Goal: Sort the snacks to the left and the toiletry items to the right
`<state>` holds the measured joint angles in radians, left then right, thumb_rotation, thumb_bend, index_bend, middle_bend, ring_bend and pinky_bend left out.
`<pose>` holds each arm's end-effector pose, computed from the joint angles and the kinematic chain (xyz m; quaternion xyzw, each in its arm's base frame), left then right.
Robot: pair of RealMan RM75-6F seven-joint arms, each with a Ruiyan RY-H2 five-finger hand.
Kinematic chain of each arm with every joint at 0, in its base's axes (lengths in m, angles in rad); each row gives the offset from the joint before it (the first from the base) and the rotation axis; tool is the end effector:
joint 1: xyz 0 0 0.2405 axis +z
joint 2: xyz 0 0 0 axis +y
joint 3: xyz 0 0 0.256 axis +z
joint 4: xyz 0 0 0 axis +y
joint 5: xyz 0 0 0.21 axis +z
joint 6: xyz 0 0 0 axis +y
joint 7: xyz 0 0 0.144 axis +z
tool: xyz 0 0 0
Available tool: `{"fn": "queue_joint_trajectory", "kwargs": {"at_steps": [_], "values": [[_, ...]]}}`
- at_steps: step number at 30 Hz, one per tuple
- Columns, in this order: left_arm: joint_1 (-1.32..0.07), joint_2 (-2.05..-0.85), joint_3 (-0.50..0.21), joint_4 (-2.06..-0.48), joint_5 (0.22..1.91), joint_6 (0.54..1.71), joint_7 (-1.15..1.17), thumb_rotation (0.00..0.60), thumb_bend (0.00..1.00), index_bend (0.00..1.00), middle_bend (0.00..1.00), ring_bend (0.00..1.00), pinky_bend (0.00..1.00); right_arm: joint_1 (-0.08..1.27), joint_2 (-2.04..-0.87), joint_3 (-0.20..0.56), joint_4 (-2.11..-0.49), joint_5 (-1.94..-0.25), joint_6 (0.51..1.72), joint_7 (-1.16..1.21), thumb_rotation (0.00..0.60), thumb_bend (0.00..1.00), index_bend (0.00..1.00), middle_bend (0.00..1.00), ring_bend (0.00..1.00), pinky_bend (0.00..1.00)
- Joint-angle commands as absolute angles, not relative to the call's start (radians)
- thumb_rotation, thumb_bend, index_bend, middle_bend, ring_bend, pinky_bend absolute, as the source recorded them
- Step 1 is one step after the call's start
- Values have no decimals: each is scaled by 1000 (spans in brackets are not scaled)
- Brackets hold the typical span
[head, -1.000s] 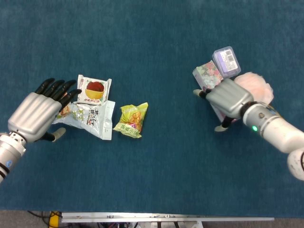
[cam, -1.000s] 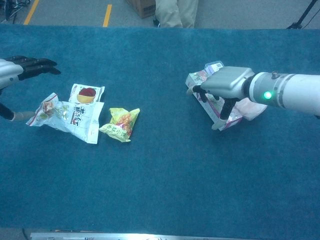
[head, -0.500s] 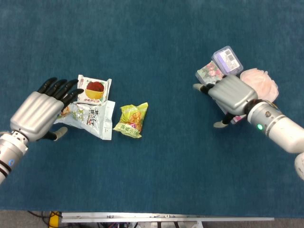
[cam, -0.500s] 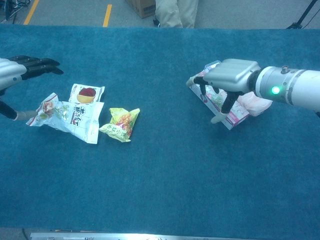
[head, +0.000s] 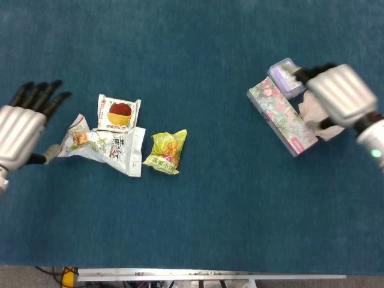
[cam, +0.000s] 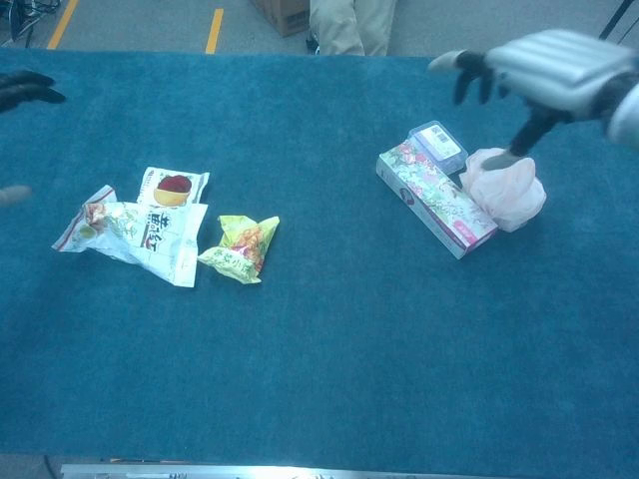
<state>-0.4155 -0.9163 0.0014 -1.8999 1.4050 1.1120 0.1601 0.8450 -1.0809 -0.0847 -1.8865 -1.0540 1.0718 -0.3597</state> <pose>-0.2332 0.2417 0.1436 -0.7354 -0.3818 -0.3090 0.4667 -0.1615 -0.3108 0.0898 0.7841 -0.3328 0.2945 0.4332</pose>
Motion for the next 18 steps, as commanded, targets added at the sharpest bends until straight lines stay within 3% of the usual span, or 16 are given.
{"fn": "queue_joint_trajectory", "kwargs": {"at_steps": [1,10,18], "values": [[-372,-937,-2,-1852,1414,1181,132,600,272,79,0,0,10,777,-1033,-95,-1899,-1069,1133,-355,600,0,89,341,346,355],[-251,-1036,-20,-1713,1482,1429,64,600,272,80,0,0,12,553,-975,-107,-1899,-1127,1380,-298,600,2,120,341,346,356],[-169,-1078,-5,-1665,1545,1563,51,600,272,81,30,0,13,382,-982,-123,-1867,-1212,1528,-257,600,10,142,341,346,355]]}}
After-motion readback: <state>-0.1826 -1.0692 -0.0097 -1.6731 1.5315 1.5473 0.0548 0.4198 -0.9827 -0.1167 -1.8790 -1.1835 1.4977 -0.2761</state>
